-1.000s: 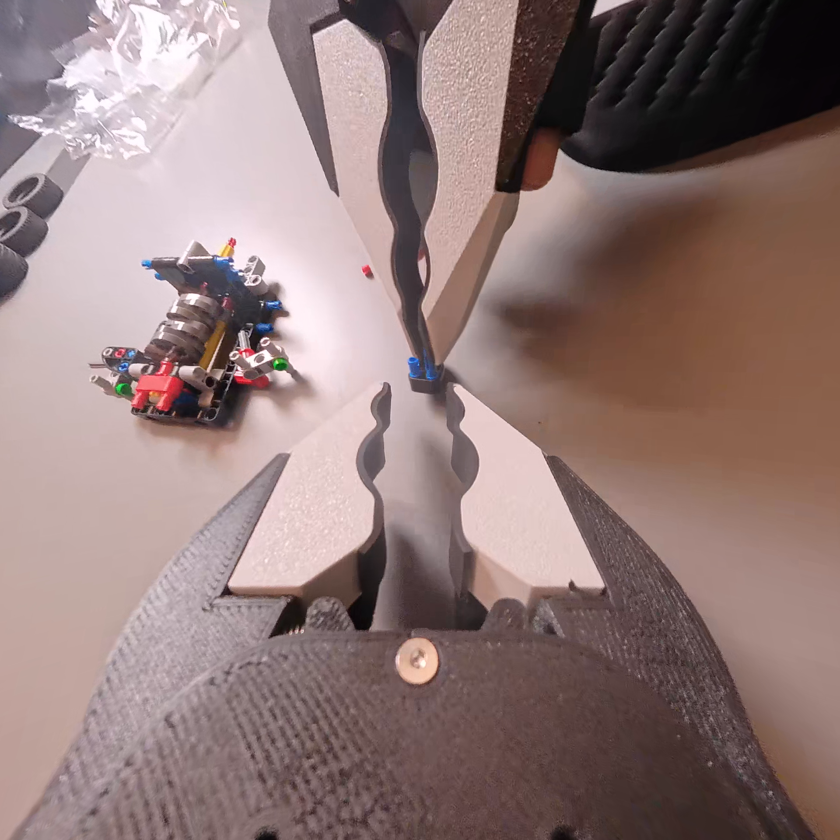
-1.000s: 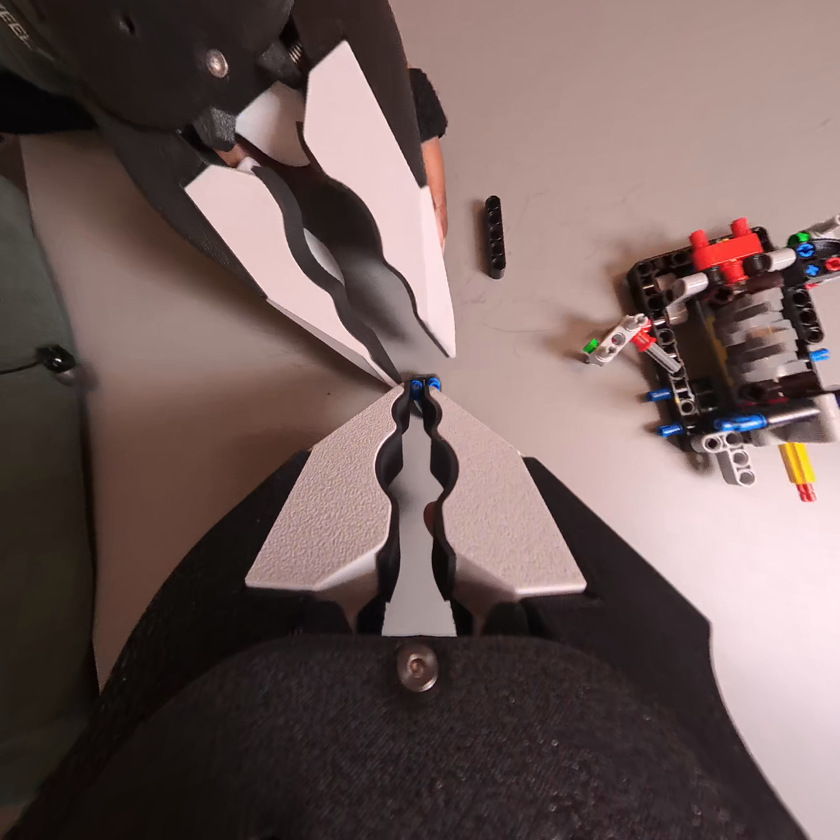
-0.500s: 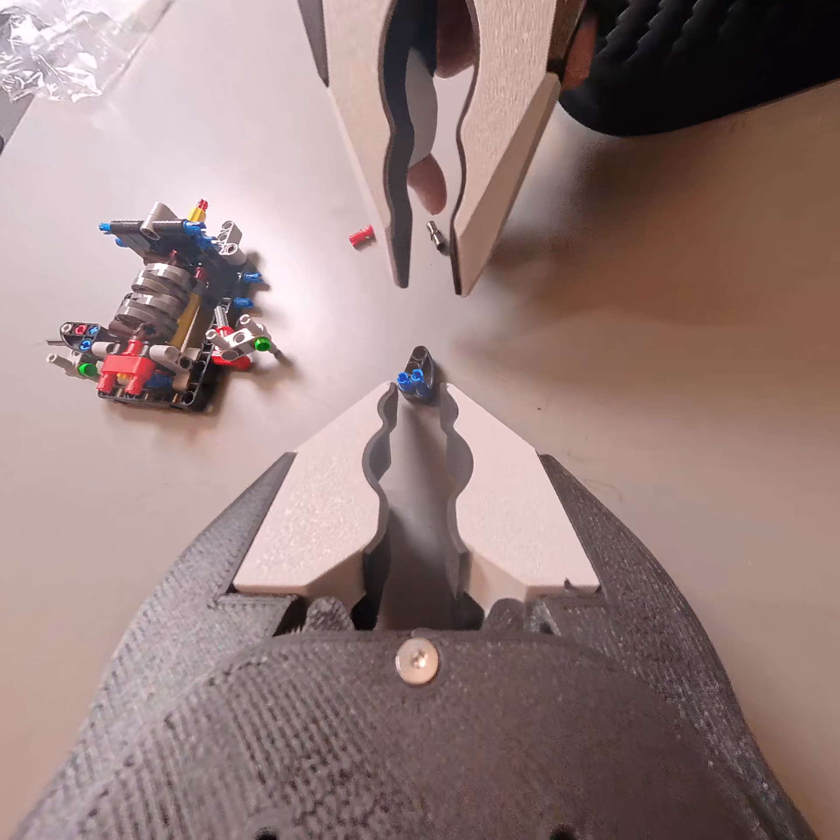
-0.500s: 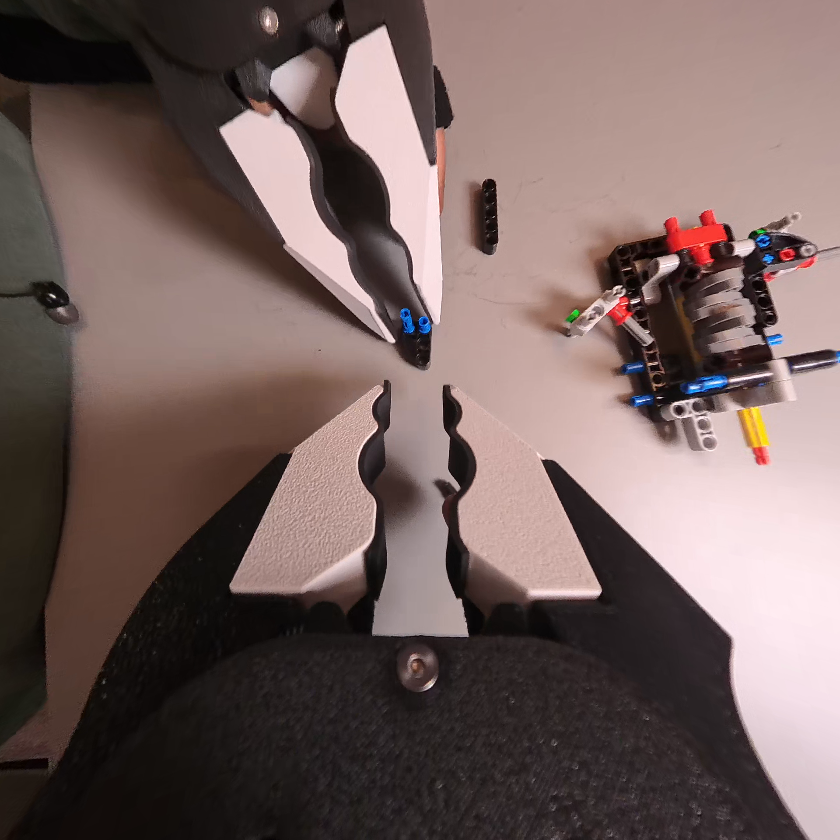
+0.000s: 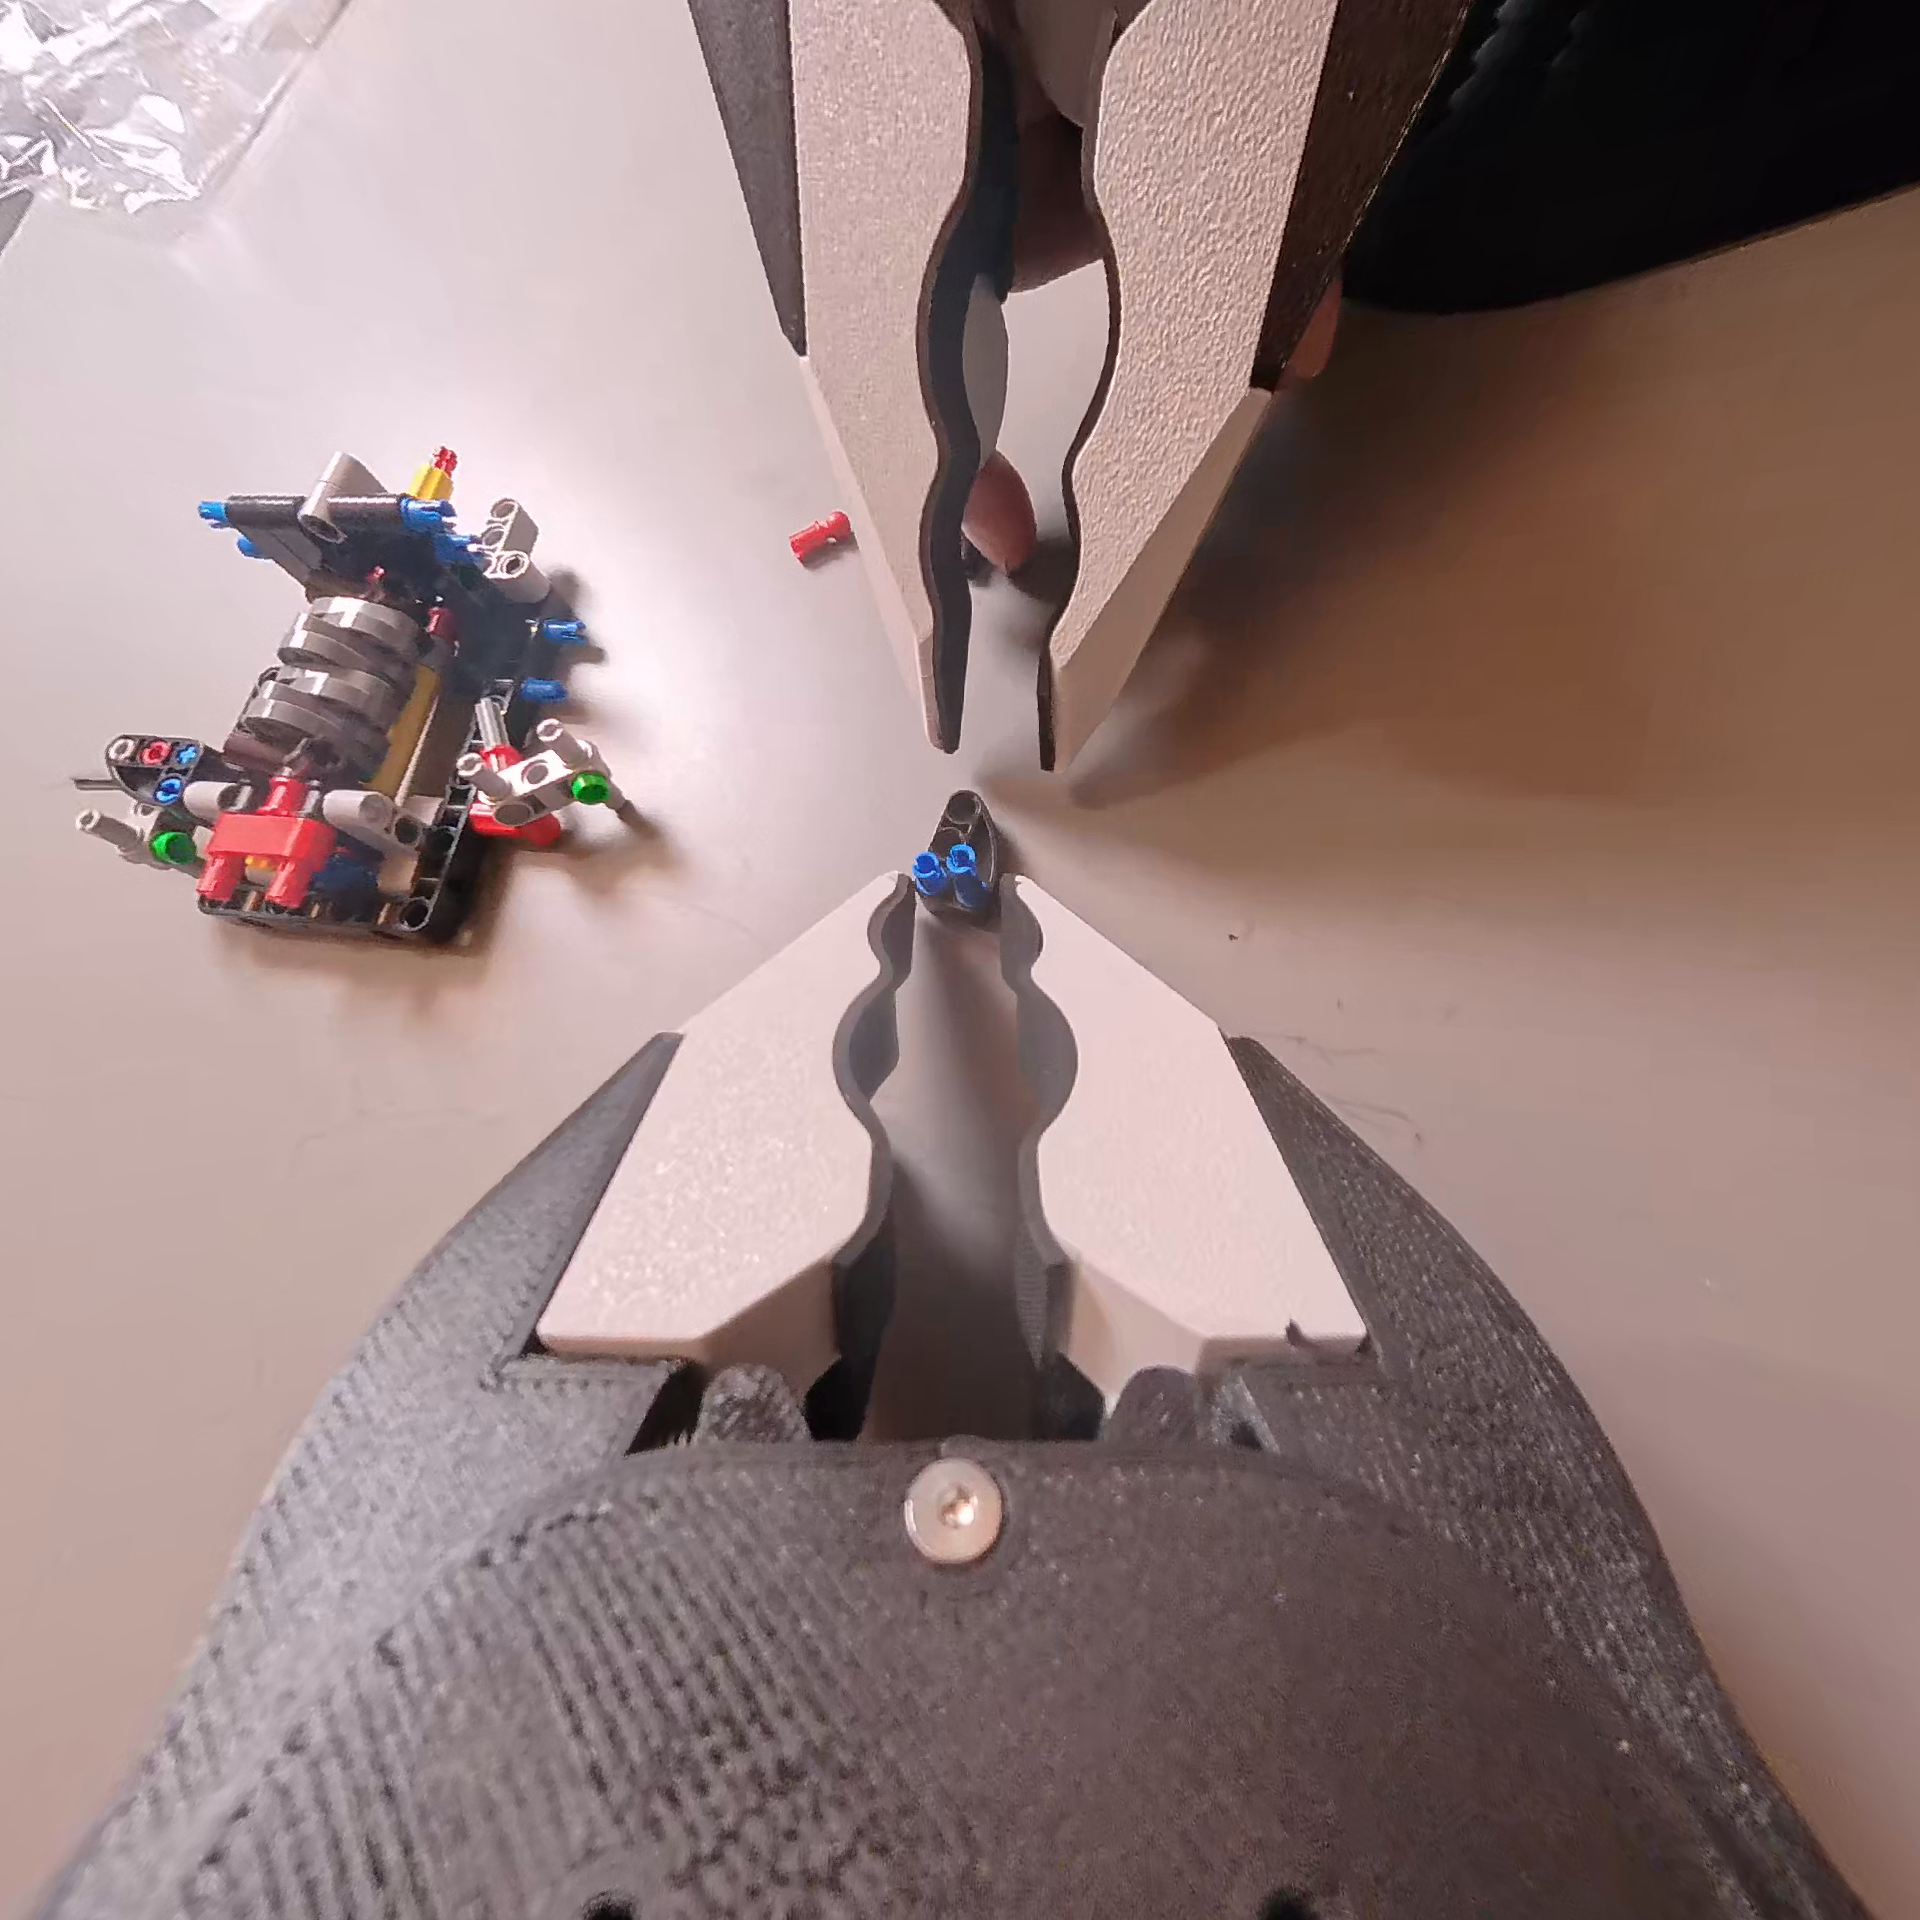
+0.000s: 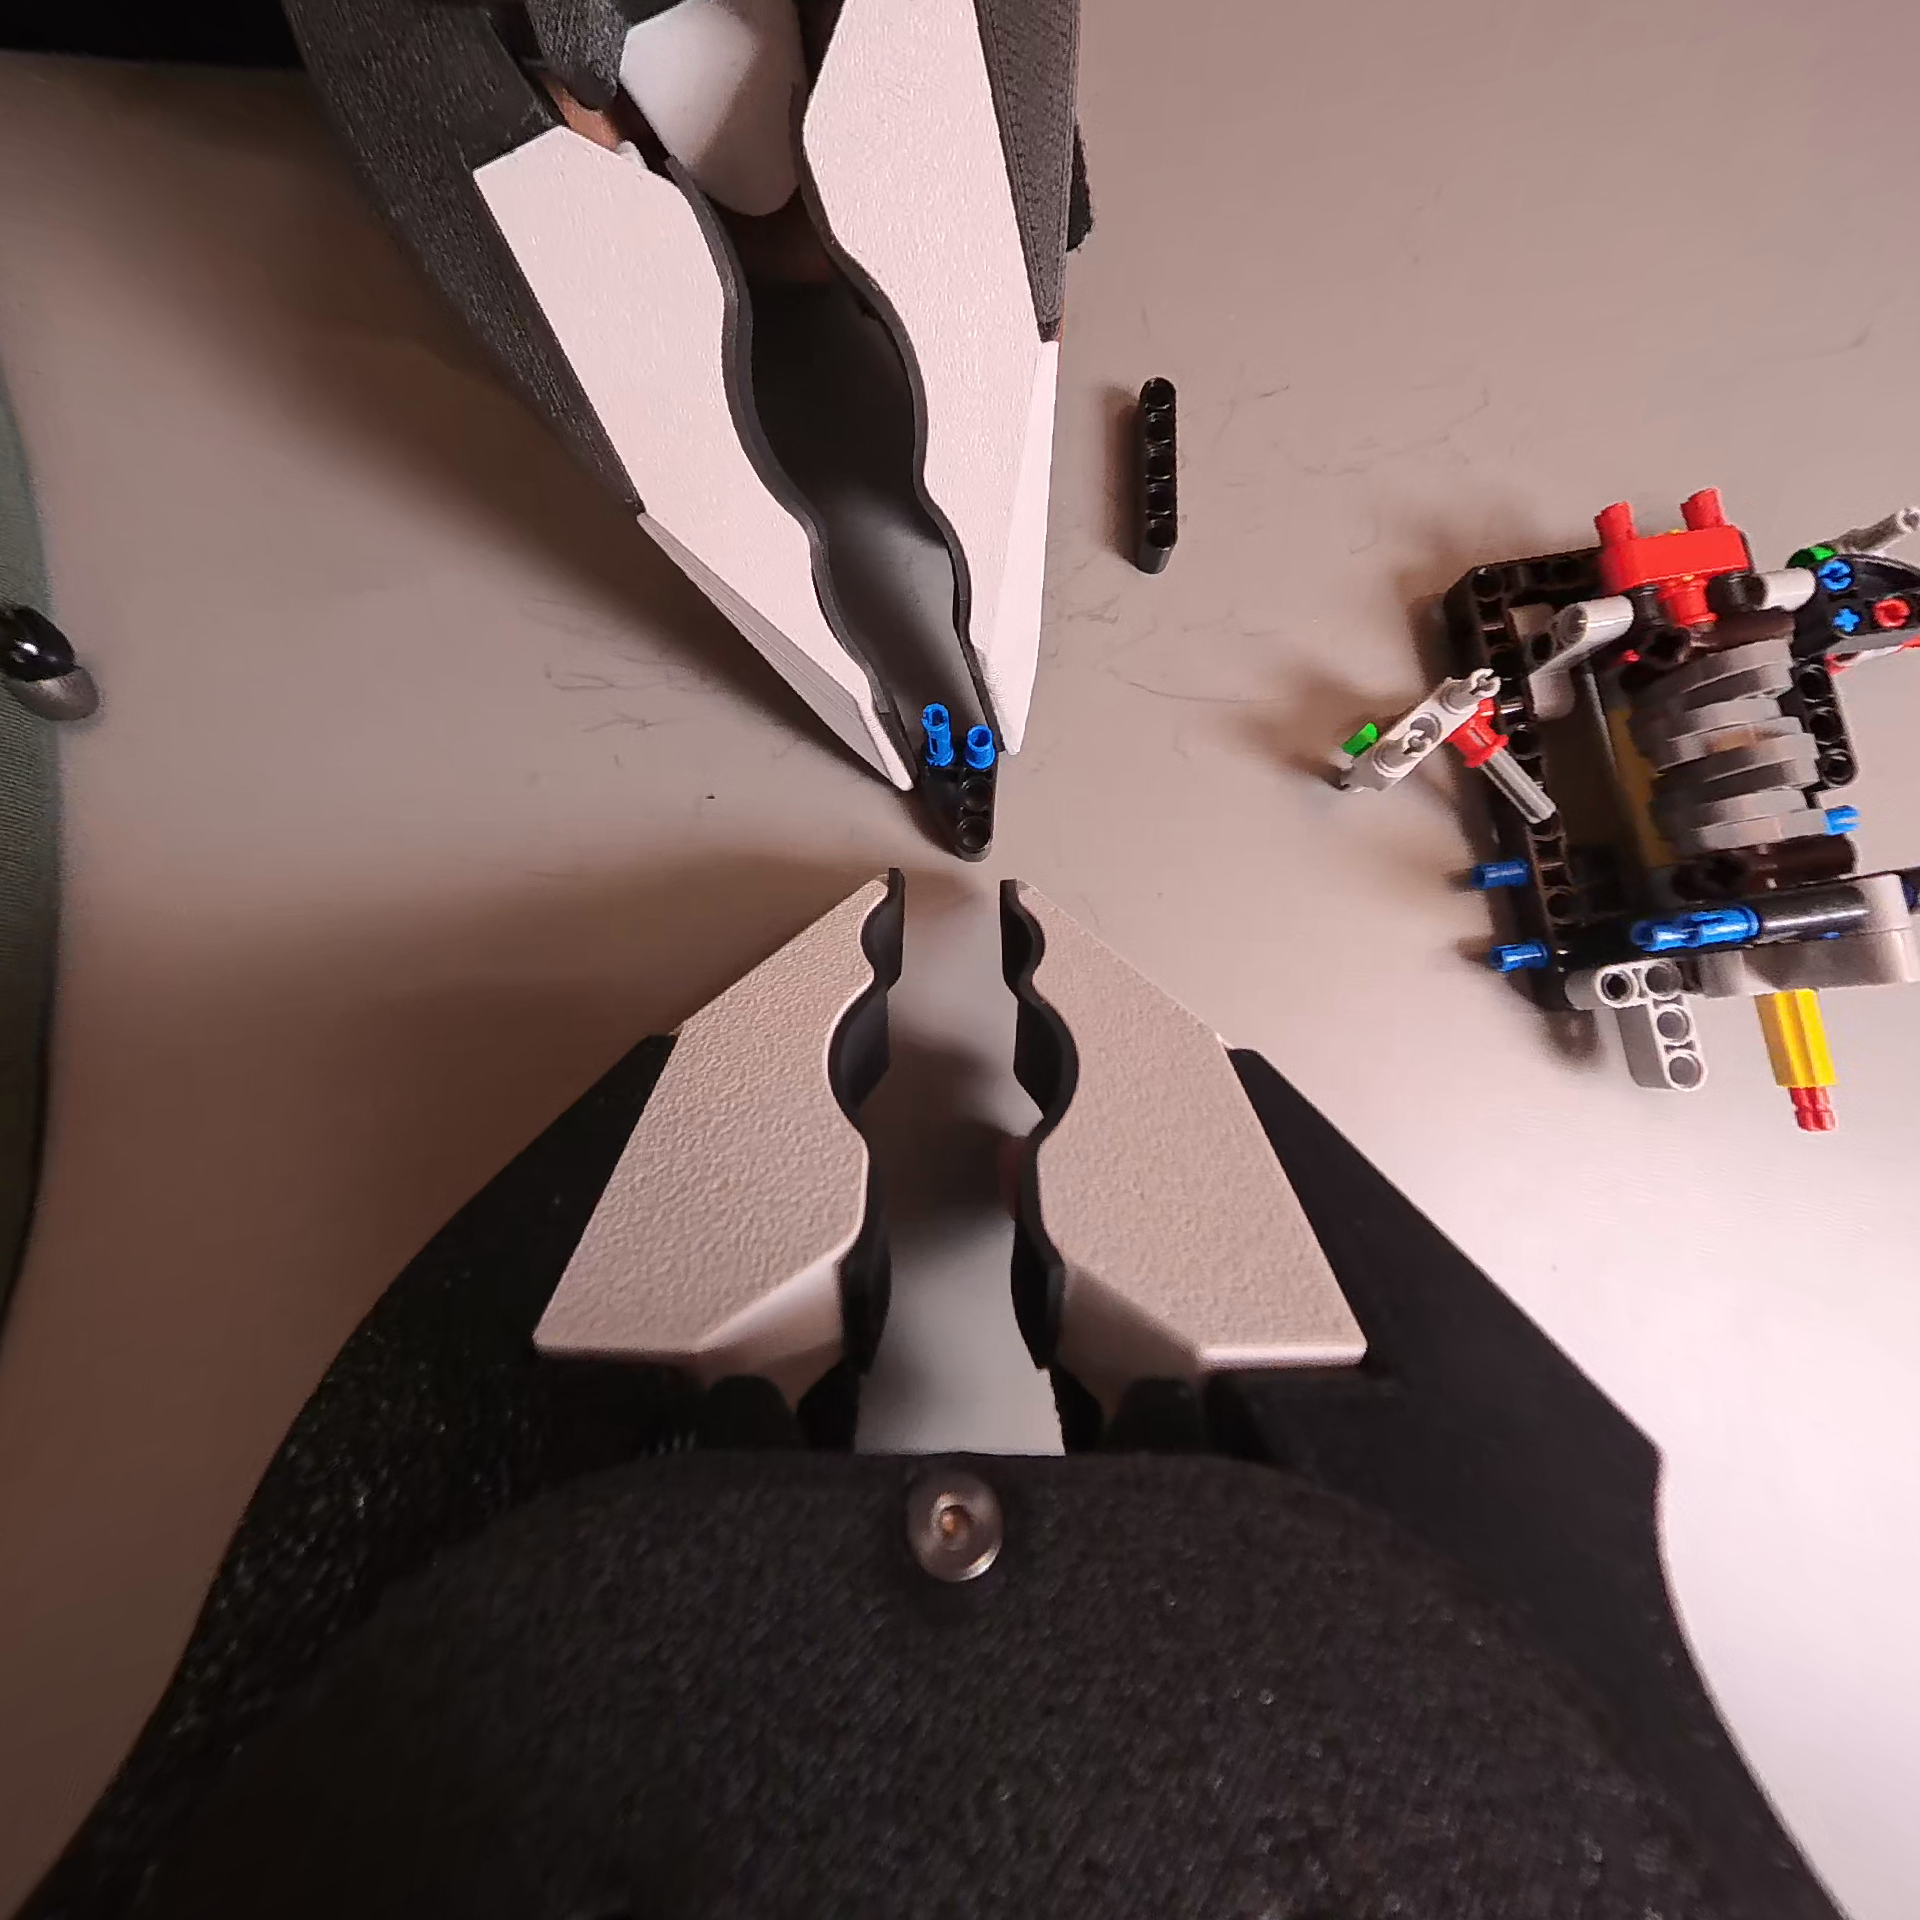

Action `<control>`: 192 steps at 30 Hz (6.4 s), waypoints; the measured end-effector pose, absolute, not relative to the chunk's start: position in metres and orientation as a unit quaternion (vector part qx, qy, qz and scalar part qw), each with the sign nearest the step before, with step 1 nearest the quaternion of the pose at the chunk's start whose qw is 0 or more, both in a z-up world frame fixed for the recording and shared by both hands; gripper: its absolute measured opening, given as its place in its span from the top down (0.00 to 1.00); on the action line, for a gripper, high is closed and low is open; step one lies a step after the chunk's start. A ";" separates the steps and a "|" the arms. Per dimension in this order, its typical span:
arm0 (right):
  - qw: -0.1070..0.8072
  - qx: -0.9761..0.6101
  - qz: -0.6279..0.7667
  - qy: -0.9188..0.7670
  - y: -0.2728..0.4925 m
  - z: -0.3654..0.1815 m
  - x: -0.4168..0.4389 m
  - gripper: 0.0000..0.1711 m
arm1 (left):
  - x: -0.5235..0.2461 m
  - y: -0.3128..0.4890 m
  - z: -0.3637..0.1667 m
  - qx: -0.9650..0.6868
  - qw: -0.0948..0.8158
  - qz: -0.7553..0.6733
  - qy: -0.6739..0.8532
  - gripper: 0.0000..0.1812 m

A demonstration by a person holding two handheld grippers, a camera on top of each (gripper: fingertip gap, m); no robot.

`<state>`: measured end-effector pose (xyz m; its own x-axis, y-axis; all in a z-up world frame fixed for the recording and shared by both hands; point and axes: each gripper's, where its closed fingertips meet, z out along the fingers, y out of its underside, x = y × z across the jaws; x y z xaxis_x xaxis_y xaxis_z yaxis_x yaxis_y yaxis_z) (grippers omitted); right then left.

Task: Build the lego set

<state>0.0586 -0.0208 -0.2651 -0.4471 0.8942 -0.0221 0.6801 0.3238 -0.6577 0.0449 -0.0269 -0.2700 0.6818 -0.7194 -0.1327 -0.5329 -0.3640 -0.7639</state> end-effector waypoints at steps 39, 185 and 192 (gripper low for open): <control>0.214 -0.581 0.226 -0.752 0.054 -0.272 0.081 0.93 | 0.043 -0.028 -0.269 -0.816 0.415 -0.108 0.388 0.92; 0.316 -0.412 0.494 -0.697 -0.031 -0.188 0.042 0.99 | 0.046 -0.033 -0.190 -0.730 0.513 -0.384 0.237 0.94; 0.257 -0.446 0.354 -0.781 -0.022 -0.242 0.039 0.99 | 0.041 -0.029 -0.250 -0.810 0.435 -0.188 0.346 0.87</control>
<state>0.0393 -0.0225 -0.2423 -0.4699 0.8787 0.0844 0.5153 0.3507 -0.7820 0.0415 -0.0288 -0.2504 0.6899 -0.7239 0.0033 -0.3975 -0.3827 -0.8340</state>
